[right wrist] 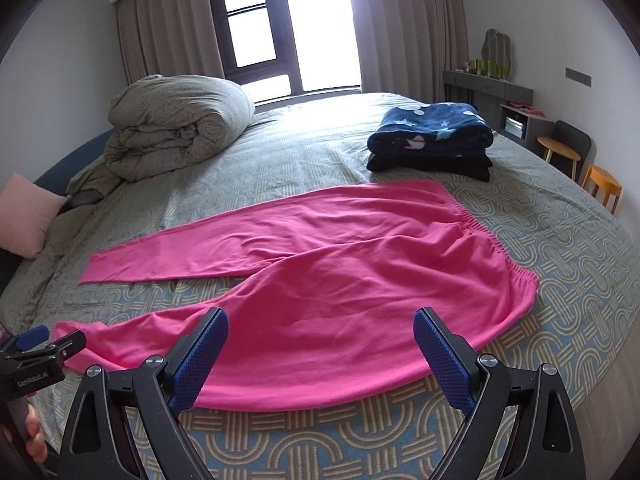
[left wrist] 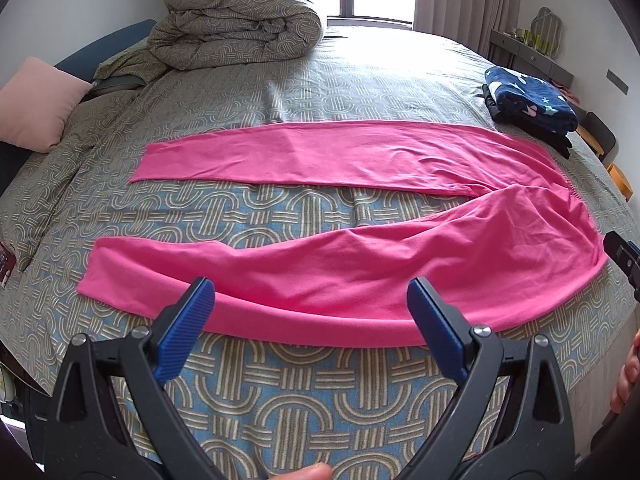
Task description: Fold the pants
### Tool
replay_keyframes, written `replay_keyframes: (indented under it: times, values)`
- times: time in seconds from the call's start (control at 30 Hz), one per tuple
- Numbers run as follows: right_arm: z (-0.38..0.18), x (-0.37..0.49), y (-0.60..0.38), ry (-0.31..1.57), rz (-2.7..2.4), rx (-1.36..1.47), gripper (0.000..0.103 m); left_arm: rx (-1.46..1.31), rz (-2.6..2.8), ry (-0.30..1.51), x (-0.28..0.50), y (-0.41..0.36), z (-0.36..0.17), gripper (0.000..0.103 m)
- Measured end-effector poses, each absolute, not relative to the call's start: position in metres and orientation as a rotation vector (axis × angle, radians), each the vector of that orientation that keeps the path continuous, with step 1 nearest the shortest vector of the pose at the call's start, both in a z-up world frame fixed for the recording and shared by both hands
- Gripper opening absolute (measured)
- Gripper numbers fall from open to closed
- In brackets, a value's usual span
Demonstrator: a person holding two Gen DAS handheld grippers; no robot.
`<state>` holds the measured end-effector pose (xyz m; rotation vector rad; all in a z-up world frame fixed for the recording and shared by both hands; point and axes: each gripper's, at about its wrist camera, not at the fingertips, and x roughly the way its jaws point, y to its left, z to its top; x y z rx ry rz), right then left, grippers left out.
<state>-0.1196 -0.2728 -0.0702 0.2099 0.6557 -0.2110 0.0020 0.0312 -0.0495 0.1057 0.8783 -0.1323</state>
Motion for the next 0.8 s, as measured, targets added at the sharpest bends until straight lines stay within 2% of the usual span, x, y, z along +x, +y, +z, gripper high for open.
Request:
replay_keyframes:
  times: [0.8]
  values:
    - [-0.0712,-0.1278,-0.2720,0.651,-0.193,0.218,0.095,0.118,-0.131,0.858,-0.0068,0.0288,-0.0449,0.097]
